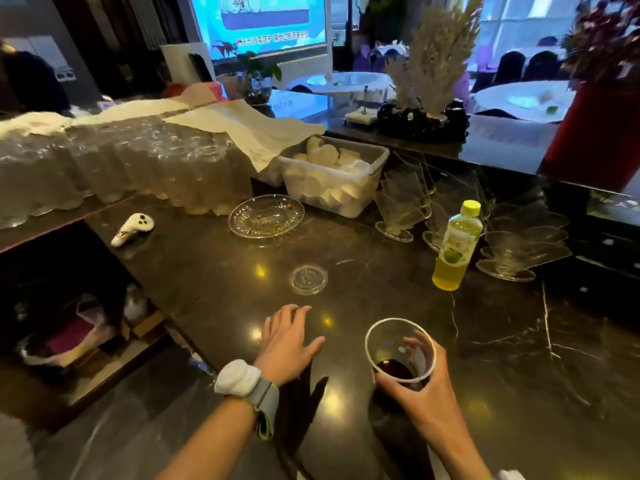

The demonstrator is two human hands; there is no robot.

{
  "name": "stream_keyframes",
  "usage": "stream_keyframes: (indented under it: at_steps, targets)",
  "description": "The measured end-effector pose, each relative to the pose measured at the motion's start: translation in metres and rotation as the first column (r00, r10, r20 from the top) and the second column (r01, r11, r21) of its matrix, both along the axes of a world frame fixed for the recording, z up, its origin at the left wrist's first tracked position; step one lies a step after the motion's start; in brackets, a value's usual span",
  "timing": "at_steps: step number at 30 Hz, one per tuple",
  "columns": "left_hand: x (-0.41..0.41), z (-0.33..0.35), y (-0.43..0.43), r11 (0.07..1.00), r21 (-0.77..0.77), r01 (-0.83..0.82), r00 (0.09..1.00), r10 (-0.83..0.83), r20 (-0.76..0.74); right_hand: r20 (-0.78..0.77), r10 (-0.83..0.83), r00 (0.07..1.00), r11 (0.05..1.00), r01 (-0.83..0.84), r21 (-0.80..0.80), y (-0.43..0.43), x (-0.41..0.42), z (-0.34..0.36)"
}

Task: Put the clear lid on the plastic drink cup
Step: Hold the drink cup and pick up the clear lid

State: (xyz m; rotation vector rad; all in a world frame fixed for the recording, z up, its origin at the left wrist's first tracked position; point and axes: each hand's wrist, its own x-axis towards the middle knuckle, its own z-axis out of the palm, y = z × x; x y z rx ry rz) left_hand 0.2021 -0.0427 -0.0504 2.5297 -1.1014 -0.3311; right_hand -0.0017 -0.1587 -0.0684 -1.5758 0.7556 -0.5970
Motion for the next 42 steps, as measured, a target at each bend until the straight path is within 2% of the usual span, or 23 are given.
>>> stream_keyframes:
  at_steps: [8, 16, 26, 28, 30, 32, 34, 39, 42]
  targets:
    - [0.111, -0.024, -0.036, 0.978, 0.148, 0.147, 0.984, -0.160, 0.079, -0.009, -0.133, 0.991, 0.989, 0.134, 0.059, 0.017, 0.085, 0.006]
    - [0.147, -0.037, -0.064, 0.931, 0.263, 0.254, 0.946, -0.295, 0.131, -0.038, -0.220, 0.975, 0.975, 0.221, 0.032, 0.026, 0.118, -0.003]
    - [0.152, -0.047, -0.073, 0.898, 0.323, 0.297, 0.885, -0.386, 0.259, -0.064, -0.221, 0.973, 0.975, 0.222, 0.003, 0.019, 0.122, -0.003]
    - [0.150, -0.044, -0.071, 0.920, 0.240, 0.309, 0.903, -0.363, 0.230, -0.067, -0.213, 0.975, 0.977, 0.213, -0.004, 0.019, 0.122, -0.003]
    - [0.147, -0.040, -0.070, 0.950, 0.009, 0.311, 0.939, -0.308, 0.149, -0.072, -0.207, 0.976, 0.978, 0.206, -0.011, 0.017, 0.122, -0.003]
    - [0.141, -0.033, -0.067, 0.939, -0.222, 0.262, 0.965, -0.258, 0.049, -0.072, -0.193, 0.979, 0.981, 0.192, -0.017, 0.015, 0.122, -0.003]
    - [0.135, -0.025, -0.065, 0.926, -0.320, 0.200, 0.974, -0.222, -0.034, -0.073, -0.177, 0.981, 0.984, 0.176, -0.017, 0.014, 0.124, -0.003]
    - [0.138, -0.021, -0.061, 0.933, -0.303, 0.196, 0.979, -0.205, 0.002, -0.071, -0.160, 0.985, 0.987, 0.160, -0.014, 0.013, 0.124, -0.005]
    - [0.156, -0.032, -0.055, 0.968, -0.196, 0.154, 0.987, -0.141, 0.080, -0.068, -0.155, 0.986, 0.988, 0.154, -0.019, 0.012, 0.123, -0.007]
